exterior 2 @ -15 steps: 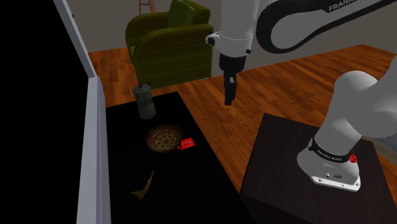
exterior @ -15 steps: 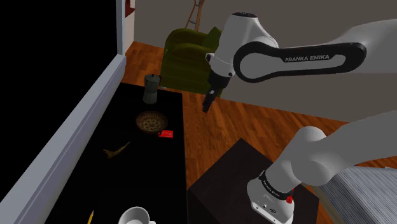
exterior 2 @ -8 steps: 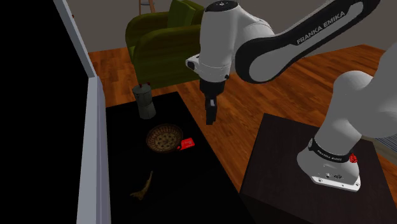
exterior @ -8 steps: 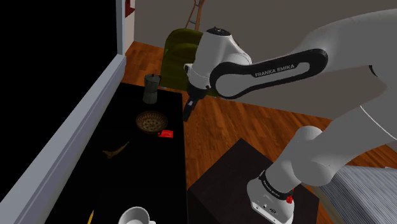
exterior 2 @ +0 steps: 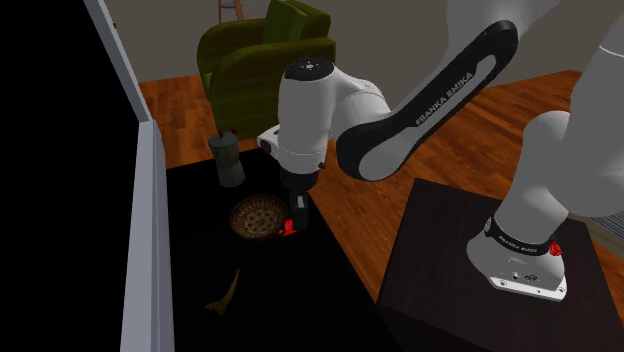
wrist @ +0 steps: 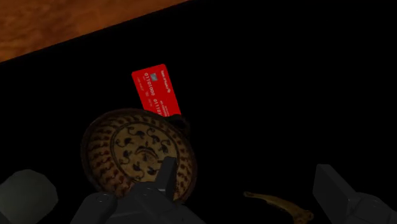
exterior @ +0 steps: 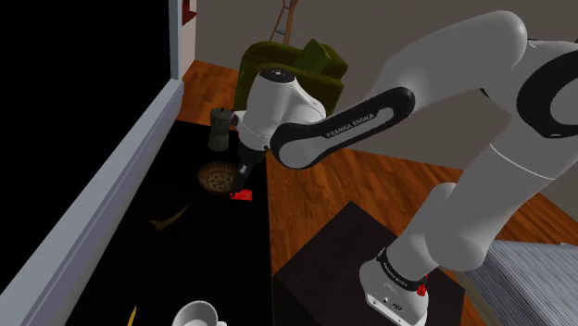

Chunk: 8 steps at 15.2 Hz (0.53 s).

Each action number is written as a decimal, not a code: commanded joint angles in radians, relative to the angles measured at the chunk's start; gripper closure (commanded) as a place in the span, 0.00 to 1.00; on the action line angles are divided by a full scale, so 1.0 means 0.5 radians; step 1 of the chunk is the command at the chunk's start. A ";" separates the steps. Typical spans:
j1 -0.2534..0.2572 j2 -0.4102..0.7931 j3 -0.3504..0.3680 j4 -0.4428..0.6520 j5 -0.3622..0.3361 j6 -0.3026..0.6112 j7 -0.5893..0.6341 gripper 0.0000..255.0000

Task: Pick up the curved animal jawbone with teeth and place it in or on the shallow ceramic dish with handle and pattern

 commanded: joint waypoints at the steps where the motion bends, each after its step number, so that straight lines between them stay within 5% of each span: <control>1: 0.026 0.155 0.020 0.080 -0.089 0.089 0.066 0.00; 8: 0.184 0.656 -0.006 0.441 -0.392 0.269 0.255 0.00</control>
